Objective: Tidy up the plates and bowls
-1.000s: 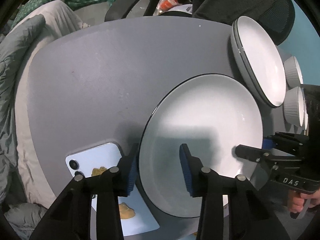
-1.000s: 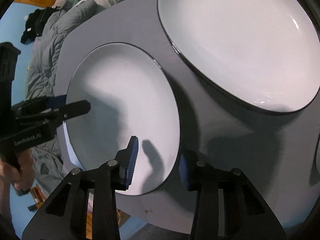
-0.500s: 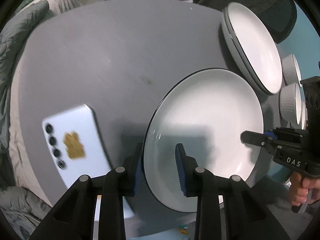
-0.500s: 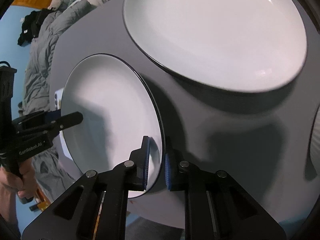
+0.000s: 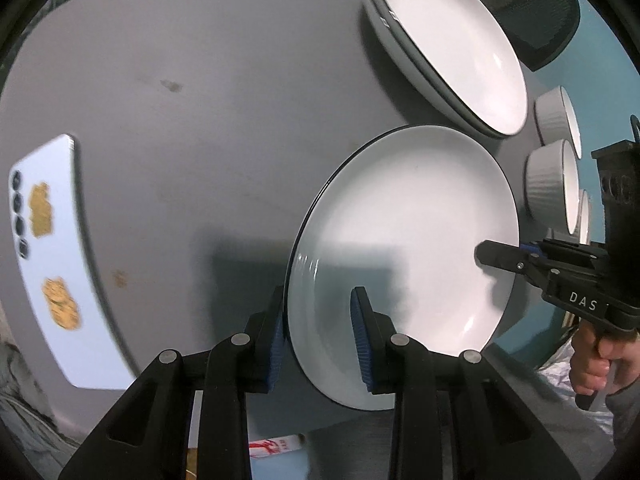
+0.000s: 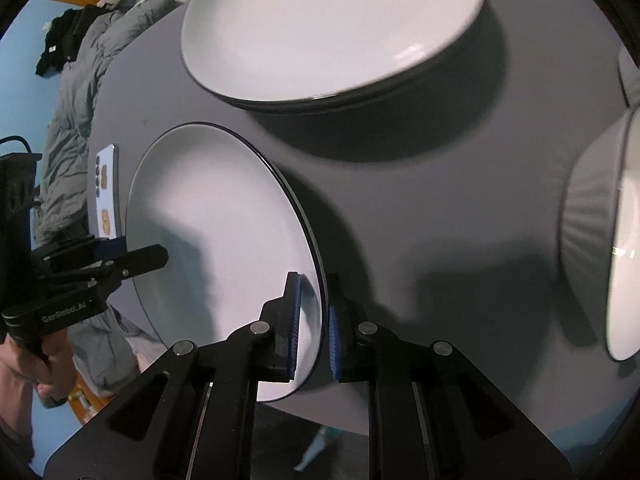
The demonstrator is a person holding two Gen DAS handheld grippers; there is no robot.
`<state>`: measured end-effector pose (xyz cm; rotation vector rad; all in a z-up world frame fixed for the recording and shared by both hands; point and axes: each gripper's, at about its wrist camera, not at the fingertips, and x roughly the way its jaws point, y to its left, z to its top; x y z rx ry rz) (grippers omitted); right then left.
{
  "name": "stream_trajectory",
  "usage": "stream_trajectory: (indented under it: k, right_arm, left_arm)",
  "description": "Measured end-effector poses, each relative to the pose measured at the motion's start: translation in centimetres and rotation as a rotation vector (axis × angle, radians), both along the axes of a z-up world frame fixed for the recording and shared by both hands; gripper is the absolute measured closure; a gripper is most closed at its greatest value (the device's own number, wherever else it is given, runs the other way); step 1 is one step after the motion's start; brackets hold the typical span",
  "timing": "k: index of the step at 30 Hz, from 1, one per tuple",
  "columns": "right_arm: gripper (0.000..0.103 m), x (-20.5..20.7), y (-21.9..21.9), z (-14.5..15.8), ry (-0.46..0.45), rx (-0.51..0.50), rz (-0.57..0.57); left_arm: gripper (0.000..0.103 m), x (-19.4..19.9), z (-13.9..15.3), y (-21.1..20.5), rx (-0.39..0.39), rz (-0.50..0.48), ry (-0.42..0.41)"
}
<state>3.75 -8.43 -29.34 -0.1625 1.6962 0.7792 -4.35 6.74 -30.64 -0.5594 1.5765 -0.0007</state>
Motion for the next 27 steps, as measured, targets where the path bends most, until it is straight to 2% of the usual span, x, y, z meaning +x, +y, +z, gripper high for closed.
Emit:
stream_trajectory:
  k: [5,11,17,20,22,27]
  right_arm:
    - [0.091,0.2,-1.5,-0.1,-0.004,0.002,0.011]
    - [0.090,0.8,-3.6,-0.6,-0.001,0.014,-0.027]
    - [0.088,0.9,-4.7,-0.7,0.010,0.043,-0.086]
    - [0.087,0.5,-5.1,-0.6,0.006,0.050,-0.119]
    - [0.080,0.4,-5.3,-0.6,0.007,0.052,-0.129]
    - [0.076,-0.1,-5.4,-0.4,-0.022,0.052,-0.119]
  left_arm:
    - [0.072,0.6,0.3,-1.8,-0.009,-0.007,-0.005]
    - [0.073,0.7,0.3,-4.1,0.026,-0.049,-0.023]
    - [0.090,1.3,-0.3,-2.7,0.007,-0.022,-0.031]
    - [0.091,1.0,-0.4,-2.4,-0.004,-0.011,-0.033]
    - [0.091,1.0,-0.5,-2.4,-0.019,-0.004,-0.036]
    - [0.093,1.0,-1.0,-2.5,-0.045,0.036,-0.037]
